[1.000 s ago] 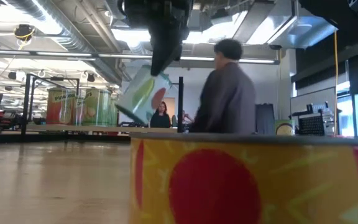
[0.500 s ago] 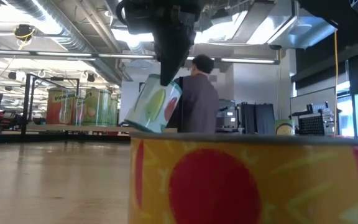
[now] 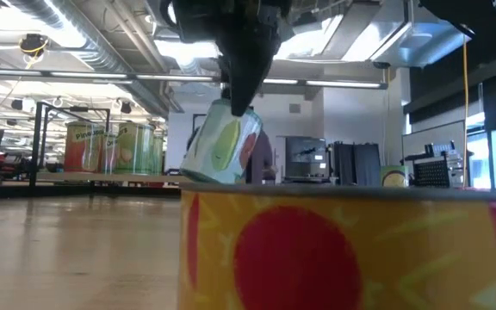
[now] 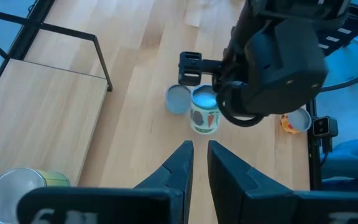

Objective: Pick and place cans onto a shelf
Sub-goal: Put the canned mixed vegetables on the shelf

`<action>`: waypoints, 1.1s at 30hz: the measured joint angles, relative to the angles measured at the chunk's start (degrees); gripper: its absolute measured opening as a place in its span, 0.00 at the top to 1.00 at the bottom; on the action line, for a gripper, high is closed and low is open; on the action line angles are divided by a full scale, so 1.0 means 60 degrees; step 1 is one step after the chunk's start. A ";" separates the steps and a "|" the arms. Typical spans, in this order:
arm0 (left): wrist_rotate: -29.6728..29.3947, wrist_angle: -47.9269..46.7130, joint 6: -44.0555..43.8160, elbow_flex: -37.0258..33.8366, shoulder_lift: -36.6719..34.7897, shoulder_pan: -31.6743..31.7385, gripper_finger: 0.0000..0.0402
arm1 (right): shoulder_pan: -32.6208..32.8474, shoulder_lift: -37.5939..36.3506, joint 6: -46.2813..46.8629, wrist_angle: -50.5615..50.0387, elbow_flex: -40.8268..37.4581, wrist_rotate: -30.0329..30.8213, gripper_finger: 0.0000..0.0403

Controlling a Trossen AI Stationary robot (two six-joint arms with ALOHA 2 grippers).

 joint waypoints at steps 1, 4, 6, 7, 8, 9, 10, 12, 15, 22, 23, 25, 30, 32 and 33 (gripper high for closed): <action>0.0000 0.0000 0.0000 0.0000 0.0000 0.0000 0.90 | -0.0004 0.0026 0.0007 -0.0112 0.0000 0.0012 0.99; 0.0000 0.0003 0.0000 0.0000 0.0000 0.0000 0.90 | -0.0001 0.0272 0.0004 -0.0325 0.0001 0.0022 0.99; -0.0041 0.0002 0.0000 0.0000 0.0000 0.0000 0.90 | 0.0000 0.0422 -0.0032 -0.0447 0.0000 0.0018 0.99; -0.0085 0.0000 0.0000 0.0000 0.0000 0.0000 0.90 | 0.0008 0.0425 -0.0040 -0.0452 0.0000 0.0037 0.99; -0.0119 0.0000 0.0003 0.0000 0.0000 0.0000 0.90 | 0.0004 0.0431 -0.0037 -0.0446 0.0004 -0.0004 0.99; -0.0150 0.0000 0.0004 0.0000 0.0000 0.0004 0.90 | 0.0005 0.0441 -0.0026 -0.0446 0.0004 -0.0010 0.99; -0.0152 0.0004 0.0002 0.0000 0.0000 0.0004 0.90 | 0.0007 0.0451 -0.0006 -0.0456 0.0004 -0.0009 0.99; -0.0151 0.0002 0.0002 0.0000 0.0000 0.0000 0.90 | 0.0000 0.0451 -0.0037 -0.0455 0.0004 -0.0097 0.99; -0.0153 0.0004 0.0000 0.0000 0.0000 0.0004 0.90 | 0.0010 0.0451 -0.0202 -0.0462 0.0004 -0.0146 0.98; -0.0149 0.0002 0.0004 0.0000 0.0000 0.0001 0.90 | 0.0036 0.0454 -0.0212 -0.0448 0.0004 -0.0190 0.89; -0.0149 0.0004 0.0004 0.0000 0.0000 0.0004 0.90 | 0.0040 0.0454 -0.0218 -0.0448 0.0004 -0.0202 0.89; -0.0149 0.0004 0.0004 0.0000 0.0000 0.0000 0.90 | 0.0036 0.0468 -0.0244 -0.0513 0.0054 -0.0243 0.88; -0.0146 -0.0153 0.0043 0.0000 0.0000 0.0003 0.90 | 0.0036 0.0413 -0.0636 -0.0700 0.0160 -0.0313 0.88; -0.0148 -0.0371 0.0071 0.0000 0.0000 0.0003 0.90 | 0.0033 0.0306 -0.0684 -0.0680 0.0162 -0.0401 0.88; -0.0147 -0.0475 0.0073 0.0000 0.0000 0.0001 0.90 | 0.0033 0.0240 -0.0689 -0.0665 0.0160 -0.0407 0.87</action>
